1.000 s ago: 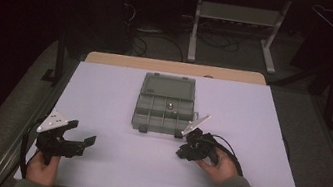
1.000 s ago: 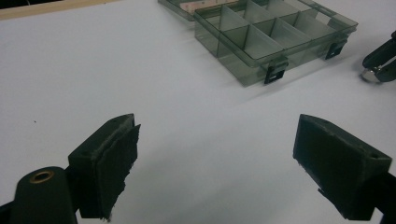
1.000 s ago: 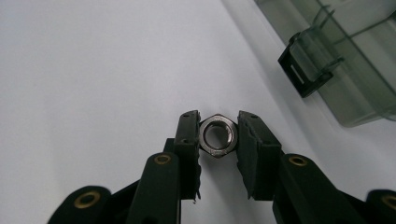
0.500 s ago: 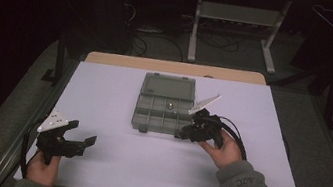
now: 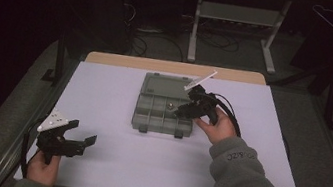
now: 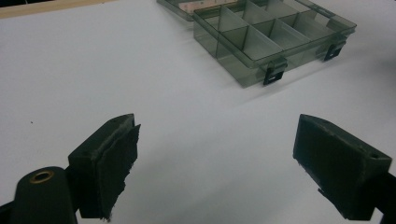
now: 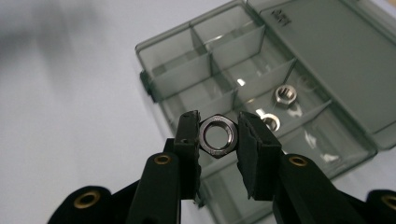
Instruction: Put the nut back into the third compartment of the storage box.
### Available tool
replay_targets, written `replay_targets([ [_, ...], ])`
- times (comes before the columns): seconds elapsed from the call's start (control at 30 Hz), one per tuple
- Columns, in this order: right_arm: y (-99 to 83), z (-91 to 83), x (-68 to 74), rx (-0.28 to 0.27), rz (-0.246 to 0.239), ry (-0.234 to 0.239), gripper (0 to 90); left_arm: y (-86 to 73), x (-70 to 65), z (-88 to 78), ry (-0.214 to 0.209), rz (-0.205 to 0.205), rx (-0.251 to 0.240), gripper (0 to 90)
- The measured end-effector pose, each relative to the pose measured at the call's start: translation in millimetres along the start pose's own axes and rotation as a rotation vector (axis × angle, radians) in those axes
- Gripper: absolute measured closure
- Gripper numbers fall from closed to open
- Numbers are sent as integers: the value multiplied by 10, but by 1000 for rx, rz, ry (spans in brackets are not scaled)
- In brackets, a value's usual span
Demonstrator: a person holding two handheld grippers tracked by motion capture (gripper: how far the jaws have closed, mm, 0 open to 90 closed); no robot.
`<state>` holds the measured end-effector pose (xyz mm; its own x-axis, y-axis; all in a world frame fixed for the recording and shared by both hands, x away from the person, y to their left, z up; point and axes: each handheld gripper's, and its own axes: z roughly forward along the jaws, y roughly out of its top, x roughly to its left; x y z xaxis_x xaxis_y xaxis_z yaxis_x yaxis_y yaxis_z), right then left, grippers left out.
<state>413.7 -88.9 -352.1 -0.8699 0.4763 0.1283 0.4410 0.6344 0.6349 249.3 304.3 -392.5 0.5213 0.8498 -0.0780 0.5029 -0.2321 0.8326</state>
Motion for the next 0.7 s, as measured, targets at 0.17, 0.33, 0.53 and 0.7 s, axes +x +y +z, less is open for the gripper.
replay_targets([
  [0.17, 143, 76, -104, 4, 11, -6, 693, 13, -6, 14, -2, 3, -2, 130],
  [0.33, 248, 157, -218, 12, 40, -23, 693, 12, 0, 16, -3, -3, -4, 130],
  [0.53, 266, 318, -315, 31, 93, -26, 692, 15, 8, 22, -7, 1, -6, 131],
  [0.7, 240, 484, -391, 55, 127, -32, 692, 11, -1, 17, -7, 1, -2, 131],
])
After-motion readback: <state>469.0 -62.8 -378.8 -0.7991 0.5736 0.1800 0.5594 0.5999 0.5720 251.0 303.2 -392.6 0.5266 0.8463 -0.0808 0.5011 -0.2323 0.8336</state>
